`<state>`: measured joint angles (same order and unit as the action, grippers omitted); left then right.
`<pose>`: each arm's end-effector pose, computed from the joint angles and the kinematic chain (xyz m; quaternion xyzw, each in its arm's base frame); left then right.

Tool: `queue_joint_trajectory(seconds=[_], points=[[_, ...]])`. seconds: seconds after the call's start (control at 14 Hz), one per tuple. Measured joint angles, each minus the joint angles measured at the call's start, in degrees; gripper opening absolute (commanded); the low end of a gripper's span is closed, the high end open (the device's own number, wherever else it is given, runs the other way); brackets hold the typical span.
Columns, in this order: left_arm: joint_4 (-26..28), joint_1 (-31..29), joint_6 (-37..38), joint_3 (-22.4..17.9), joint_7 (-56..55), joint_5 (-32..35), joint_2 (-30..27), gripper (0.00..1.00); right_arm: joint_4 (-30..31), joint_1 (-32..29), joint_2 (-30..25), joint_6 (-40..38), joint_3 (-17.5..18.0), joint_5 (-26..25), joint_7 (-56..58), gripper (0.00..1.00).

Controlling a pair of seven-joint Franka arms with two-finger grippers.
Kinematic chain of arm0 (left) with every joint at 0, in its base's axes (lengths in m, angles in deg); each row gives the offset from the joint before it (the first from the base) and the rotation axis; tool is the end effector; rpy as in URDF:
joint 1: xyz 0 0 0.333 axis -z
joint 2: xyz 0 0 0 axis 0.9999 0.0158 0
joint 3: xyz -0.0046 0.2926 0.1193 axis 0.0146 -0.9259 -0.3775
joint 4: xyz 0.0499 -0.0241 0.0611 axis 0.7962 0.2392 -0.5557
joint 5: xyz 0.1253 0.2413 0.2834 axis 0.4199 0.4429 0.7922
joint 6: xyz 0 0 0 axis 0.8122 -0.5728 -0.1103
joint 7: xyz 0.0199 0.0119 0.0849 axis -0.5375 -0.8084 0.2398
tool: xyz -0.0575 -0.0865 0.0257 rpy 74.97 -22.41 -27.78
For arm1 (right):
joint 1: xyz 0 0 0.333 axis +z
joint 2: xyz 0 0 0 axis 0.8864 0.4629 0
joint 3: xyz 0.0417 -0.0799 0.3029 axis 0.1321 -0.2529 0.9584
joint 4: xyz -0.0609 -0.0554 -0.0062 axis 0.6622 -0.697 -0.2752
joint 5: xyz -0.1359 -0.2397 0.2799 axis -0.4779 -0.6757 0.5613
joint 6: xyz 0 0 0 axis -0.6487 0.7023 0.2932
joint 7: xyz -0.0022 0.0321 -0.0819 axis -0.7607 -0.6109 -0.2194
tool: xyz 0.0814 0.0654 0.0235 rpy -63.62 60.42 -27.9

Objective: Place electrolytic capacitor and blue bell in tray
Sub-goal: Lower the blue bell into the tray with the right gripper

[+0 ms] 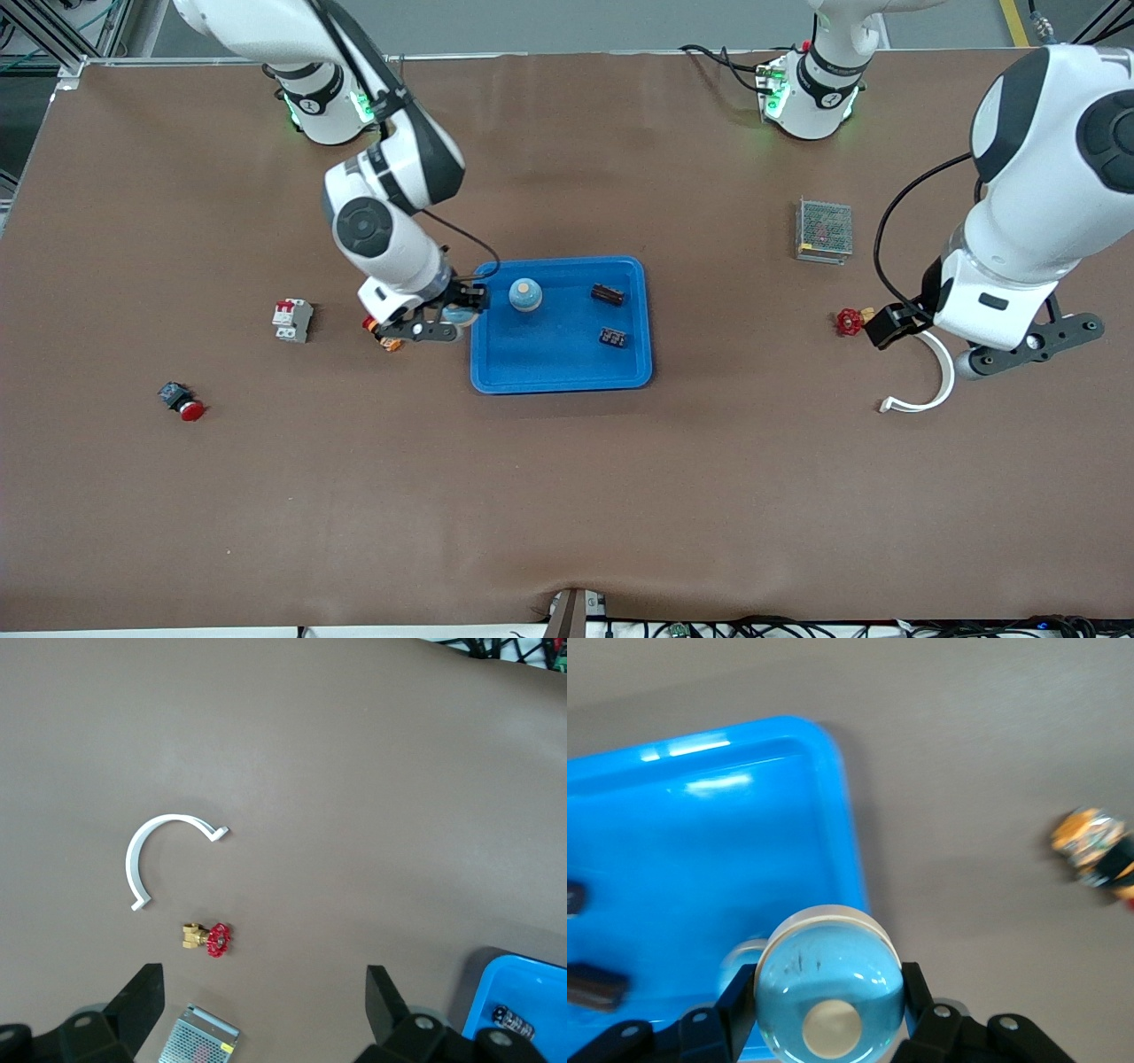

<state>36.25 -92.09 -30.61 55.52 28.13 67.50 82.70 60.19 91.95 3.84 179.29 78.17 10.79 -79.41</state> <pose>0.6270 -0.1285 0.5585 -0.9882 -0.1374 -0.0403 0.0541 0.5195 0.3405 0.3076 -0.9947 0.0720 0.0436 0.0594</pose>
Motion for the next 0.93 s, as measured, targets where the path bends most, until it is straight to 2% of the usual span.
queue_joint_trajectory(seconds=[0.21,0.57,0.78,0.93], points=[[-0.26,-0.45,0.37,-0.01,2.49,-0.77,-1.05,1.0,-3.67,1.96,1.37,-0.09,-0.08,0.0,-4.52,0.54],[-0.47,-2.58,3.08,-0.48,10.87,-4.52,-3.83,1.0,-9.95,3.25,8.37,0.12,-0.22,-0.4,-7.26,0.54],[-0.42,-2.04,6.92,-3.83,17.54,-7.6,-7.06,1.0,-11.22,3.32,10.78,0.48,-0.46,-1.21,-7.29,0.54],[0.06,0.79,9.09,-8.21,20.54,-8.34,-9.11,1.0,-11.33,3.32,11.68,0.97,-0.66,-1.99,-7.31,0.54]])
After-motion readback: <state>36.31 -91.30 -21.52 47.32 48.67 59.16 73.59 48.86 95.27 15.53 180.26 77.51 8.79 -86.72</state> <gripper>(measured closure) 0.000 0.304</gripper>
